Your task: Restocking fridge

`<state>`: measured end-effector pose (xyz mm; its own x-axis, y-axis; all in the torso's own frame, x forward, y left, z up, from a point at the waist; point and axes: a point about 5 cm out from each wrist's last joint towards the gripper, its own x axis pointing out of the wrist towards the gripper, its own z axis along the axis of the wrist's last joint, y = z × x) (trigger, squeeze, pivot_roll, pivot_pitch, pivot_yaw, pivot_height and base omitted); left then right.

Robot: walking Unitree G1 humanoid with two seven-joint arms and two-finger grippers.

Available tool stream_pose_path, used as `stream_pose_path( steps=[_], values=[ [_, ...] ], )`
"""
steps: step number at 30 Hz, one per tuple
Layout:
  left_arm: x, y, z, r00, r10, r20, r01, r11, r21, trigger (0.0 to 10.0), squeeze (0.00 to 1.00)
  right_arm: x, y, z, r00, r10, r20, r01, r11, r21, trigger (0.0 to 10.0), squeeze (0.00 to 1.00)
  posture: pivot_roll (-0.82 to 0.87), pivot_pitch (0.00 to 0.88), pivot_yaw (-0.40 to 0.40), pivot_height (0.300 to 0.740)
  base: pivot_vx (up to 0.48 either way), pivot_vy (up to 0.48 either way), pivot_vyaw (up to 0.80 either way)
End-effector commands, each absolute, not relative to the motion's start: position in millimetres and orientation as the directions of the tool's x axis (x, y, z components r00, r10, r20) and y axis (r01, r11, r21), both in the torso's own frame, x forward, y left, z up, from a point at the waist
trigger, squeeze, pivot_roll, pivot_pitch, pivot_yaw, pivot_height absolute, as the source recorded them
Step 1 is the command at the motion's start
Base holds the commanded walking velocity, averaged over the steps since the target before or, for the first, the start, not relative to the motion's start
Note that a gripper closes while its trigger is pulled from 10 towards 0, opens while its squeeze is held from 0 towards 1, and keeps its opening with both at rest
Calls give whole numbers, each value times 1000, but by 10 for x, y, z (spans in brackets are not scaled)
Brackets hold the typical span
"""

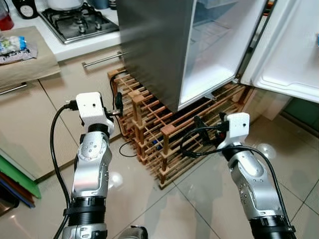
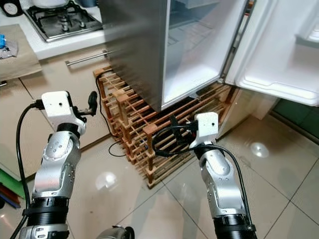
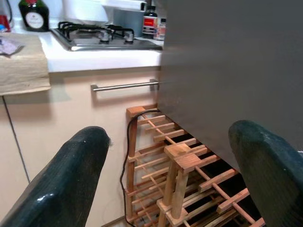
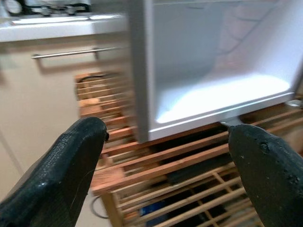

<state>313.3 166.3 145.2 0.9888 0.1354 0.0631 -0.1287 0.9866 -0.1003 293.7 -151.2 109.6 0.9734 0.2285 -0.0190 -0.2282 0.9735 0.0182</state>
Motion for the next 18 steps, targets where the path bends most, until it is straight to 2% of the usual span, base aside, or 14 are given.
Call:
stream_pose_path(
  steps=[1, 6, 7, 11, 18],
  values=[
    [3155, 1711, 1429, 986, 161, 45, -156, 982, -103, 10000, 0, 2978, -1529, 1139, 979, 203, 0, -203, 979, 11, 10000, 0, -72, 0, 18, 740, 0, 480, 0],
    [3188, 1667, 1455, 987, 152, 59, -148, 986, -74, 10000, 0, 2995, -1575, 1167, 980, 197, 17, -198, 980, 37, 10000, 47, -69, 0, 15, 740, 0, 480, 173],
    [3185, 1633, 1457, 988, 138, 63, -135, 989, -62, 10000, 0, 3003, -1564, 1166, 978, 206, 17, -207, 978, 36, 10000, 122, -68, 0, 18, 740, 0, 0, 0],
    [3172, 1565, 1442, 995, 86, 49, -85, 996, -21, 10000, 0, 3010, -1535, 1172, 977, 210, 23, -211, 977, 30, 10000, 137, -64, 0, 18, 740, 0, 0, 0],
    [3073, 1746, 1266, 981, 194, -26, -195, 978, -69, 10000, 0, 2988, -1453, 1126, 969, 247, 19, -247, 968, 53, 10000, 173, -48, 0, 13, 740, 0, 0, 0]
  ],
)
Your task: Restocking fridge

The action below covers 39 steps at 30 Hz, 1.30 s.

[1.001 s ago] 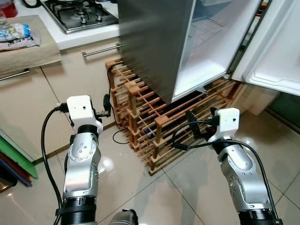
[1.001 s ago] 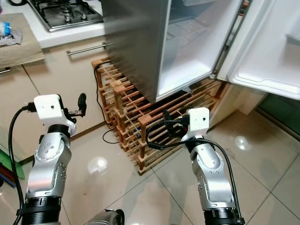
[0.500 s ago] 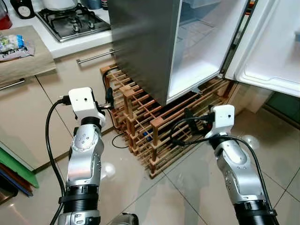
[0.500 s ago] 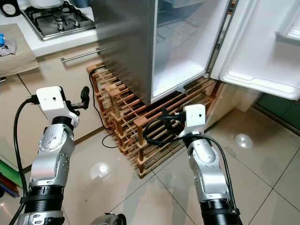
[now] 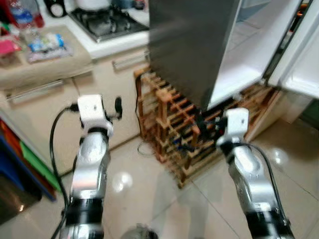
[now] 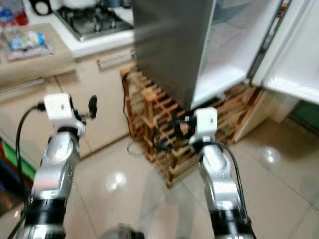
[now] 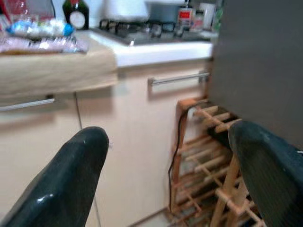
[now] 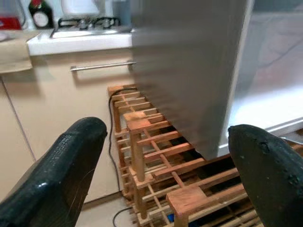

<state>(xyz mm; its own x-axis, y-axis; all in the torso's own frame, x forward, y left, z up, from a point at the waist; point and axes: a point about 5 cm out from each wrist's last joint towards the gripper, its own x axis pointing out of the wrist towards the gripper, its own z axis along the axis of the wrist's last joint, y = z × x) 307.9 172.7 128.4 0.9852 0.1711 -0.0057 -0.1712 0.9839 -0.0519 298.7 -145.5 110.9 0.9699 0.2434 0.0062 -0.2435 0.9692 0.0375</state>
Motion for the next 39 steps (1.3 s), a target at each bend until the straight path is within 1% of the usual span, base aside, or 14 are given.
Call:
stream_pose_path(
  steps=[1, 3, 4, 11, 18, 21, 22, 24, 25, 30, 31, 32, 35, 39],
  values=[
    [3065, 1747, 1250, 980, 198, -33, -201, 976, -87, 10000, 0, 2989, -1451, 1124, 968, 249, 19, -250, 967, 54, 10000, 173, -48, 0, 13, 740, 0, 0, 0],
    [3053, 1732, 1234, 979, 199, -40, -202, 975, -96, 10000, 0, 2996, -1441, 1127, 965, 261, 20, -261, 963, 58, 10000, 173, -37, 0, 4, 740, 0, 0, 0],
    [3048, 1731, 1235, 976, 214, -34, -216, 975, -57, 10000, 0, 3002, -1435, 1128, 963, 267, 20, -268, 962, 56, 10000, 176, -32, 0, -2, 740, 0, 0, 0],
    [3085, 1697, 1277, 972, 236, -5, -236, 971, 29, 10000, 0, 3076, -1401, 1163, 955, 297, 22, -297, 954, 37, 10000, 208, -26, 0, -14, 740, 0, -466, 0],
    [3096, 1738, 1248, 961, 275, -17, -275, 961, 27, 10000, 0, 3122, -1417, 1162, 954, 300, 19, -301, 953, 31, 10000, 224, -22, 0, -18, 740, 0, -480, 0],
    [3085, 1831, 1223, 955, 296, -21, -295, 955, 32, 10000, 0, 3118, -1437, 1126, 957, 291, 9, -291, 956, 24, 10000, 231, -21, 0, -18, 740, 0, -430, 0],
    [3045, 1965, 1187, 944, 329, -27, -327, 943, 66, 10000, 0, 3103, -1460, 1080, 959, 284, -3, -284, 959, 10, 10000, 231, -18, 0, -15, 740, 0, 0, 0],
    [3028, 2008, 1176, 940, 341, -27, -338, 938, 78, 10000, 0, 3097, -1466, 1065, 960, 281, -8, -281, 960, 6, 10000, 259, -18, 0, -15, 740, 0, 0, 0],
    [2960, 2078, 1145, 935, 353, -29, -348, 932, 101, 10000, 0, 3094, -1467, 1029, 960, 279, -21, -279, 960, 5, 10000, 325, -12, 0, -16, 740, 0, 0, 0],
    [2926, 2030, 1151, 946, 324, -9, -321, 941, 109, 10000, 0, 3131, -1444, 983, 959, 280, -47, -280, 960, 14, 10000, 337, 5, 0, -27, 740, 0, 0, 0],
    [2944, 2002, 1178, 950, 311, 5, -310, 945, 101, 10000, 0, 3148, -1437, 999, 961, 272, -38, -273, 962, 2, 10000, 294, 6, 0, -30, 740, 0, 0, 0],
    [2952, 1993, 1199, 953, 302, 17, -302, 949, 92, 10000, 0, 3169, -1441, 1002, 966, 253, -45, -254, 967, -17, 10000, 16, 6, 0, -30, 740, 0, 0, 425],
    [2984, 1965, 1264, 961, 273, 46, -275, 961, 39, 10000, 0, 3187, -1461, 1040, 974, 225, -20, -224, 974, 10, 10000, 0, 6, 0, -29, 740, 0, 0, 0],
    [2995, 1941, 1286, 963, 264, 48, -266, 964, 32, 10000, 0, 3172, -1453, 1052, 973, 230, -8, -230, 973, 23, 10000, 0, 0, 0, -23, 740, 202, 233, 200]
  ],
)
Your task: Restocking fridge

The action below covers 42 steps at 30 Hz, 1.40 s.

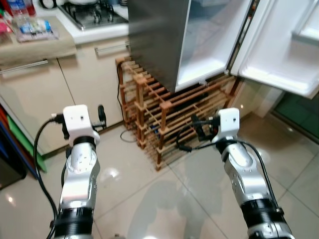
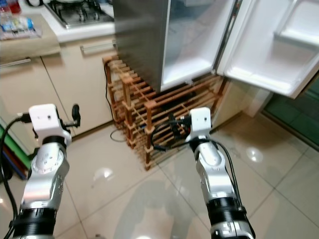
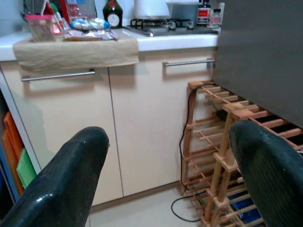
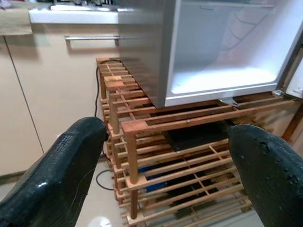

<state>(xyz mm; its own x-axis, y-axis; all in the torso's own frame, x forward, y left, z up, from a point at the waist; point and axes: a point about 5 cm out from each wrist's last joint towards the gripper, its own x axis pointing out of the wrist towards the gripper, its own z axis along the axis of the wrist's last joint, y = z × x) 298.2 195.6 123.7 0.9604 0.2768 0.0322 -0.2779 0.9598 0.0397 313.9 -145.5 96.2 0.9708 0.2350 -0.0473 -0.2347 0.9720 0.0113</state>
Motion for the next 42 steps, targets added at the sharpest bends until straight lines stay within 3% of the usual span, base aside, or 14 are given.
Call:
stream_pose_path(
  steps=[1, 11, 25, 32, 42],
  values=[
    [3004, 1923, 1285, 966, 254, 43, -256, 966, 33, 10000, 0, 3163, -1444, 1056, 972, 233, -2, -233, 972, 30, 10000, 0, -5, 0, -15, 740, 296, 375, 488],
    [3202, 1835, 1290, 972, 235, -10, -235, 972, -7, 10000, 0, 3203, -1315, 1107, 966, 254, 39, -255, 966, 40, 10000, 0, -24, 0, 14, 740, 140, 275, 430],
    [3224, 1711, 1426, 964, 260, 55, -262, 965, 29, 10000, 0, 3280, -1168, 1098, 914, 405, 12, -406, 913, 54, 10000, 0, 35, 0, -46, 740, 0, 0, 201],
    [3186, 1798, 1438, 978, 201, 54, -205, 976, 72, 10000, 0, 3293, -1169, 1149, 926, 374, 48, -377, 923, 80, 10000, 0, 39, 0, 19, 740, 0, 0, 344],
    [3210, 1635, 1476, 988, 135, 71, -141, 986, 88, 10000, 0, 3279, -1201, 1119, 934, 356, 35, -357, 929, 95, 10000, 0, 37, 0, 3, 740, 0, 0, 80]
  ],
)
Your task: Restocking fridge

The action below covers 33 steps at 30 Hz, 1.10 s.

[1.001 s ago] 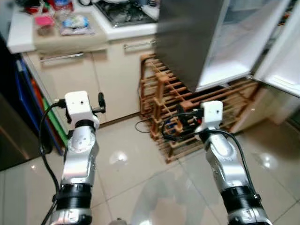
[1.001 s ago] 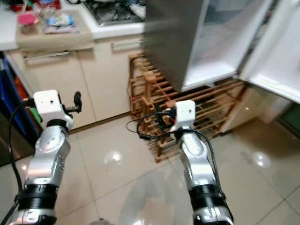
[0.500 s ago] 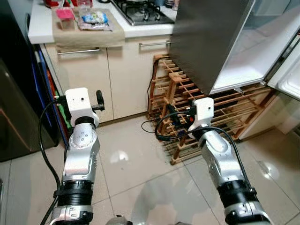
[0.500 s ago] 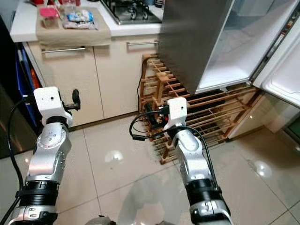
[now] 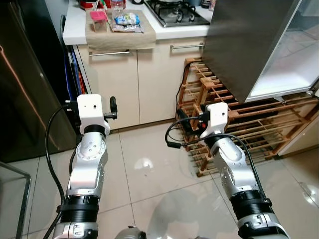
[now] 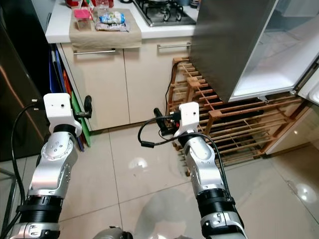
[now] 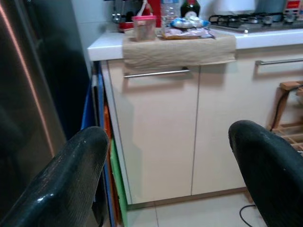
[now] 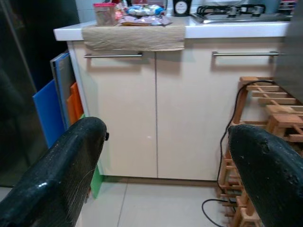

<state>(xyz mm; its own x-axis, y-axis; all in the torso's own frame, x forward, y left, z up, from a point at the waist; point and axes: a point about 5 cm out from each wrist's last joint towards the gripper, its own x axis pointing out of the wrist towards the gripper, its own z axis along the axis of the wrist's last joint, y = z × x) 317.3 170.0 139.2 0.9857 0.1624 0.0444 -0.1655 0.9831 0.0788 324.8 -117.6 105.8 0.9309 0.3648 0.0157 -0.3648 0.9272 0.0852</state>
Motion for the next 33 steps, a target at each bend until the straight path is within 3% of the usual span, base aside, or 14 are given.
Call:
stream_pose_path(
  steps=[1, 13, 25, 33],
  values=[
    [3212, 1614, 1495, 991, 107, 82, -111, 993, 45, 10000, 0, 3294, -1199, 1139, 933, 357, 42, -359, 929, 89, 10000, 0, 34, 0, 5, 740, 480, 0, 0],
    [3317, 1512, 1507, 987, 144, 74, -143, 990, -17, 10000, 0, 3340, -1507, 1184, 973, 229, 36, -231, 970, 78, 10000, 0, -27, 0, -7, 740, 480, 0, 99],
    [3314, 1436, 1553, 986, 134, 103, -129, 990, -59, 10000, 0, 3321, -1473, 1182, 965, 261, 36, -263, 964, 40, 10000, 0, -19, 0, -25, 740, 478, 0, 543],
    [3331, 1403, 1580, 985, 127, 115, -126, 992, -17, 10000, 0, 3343, -1493, 1216, 966, 256, 46, -257, 966, 33, 10000, 0, -15, 0, -27, 740, 0, 0, 509]
  ],
)
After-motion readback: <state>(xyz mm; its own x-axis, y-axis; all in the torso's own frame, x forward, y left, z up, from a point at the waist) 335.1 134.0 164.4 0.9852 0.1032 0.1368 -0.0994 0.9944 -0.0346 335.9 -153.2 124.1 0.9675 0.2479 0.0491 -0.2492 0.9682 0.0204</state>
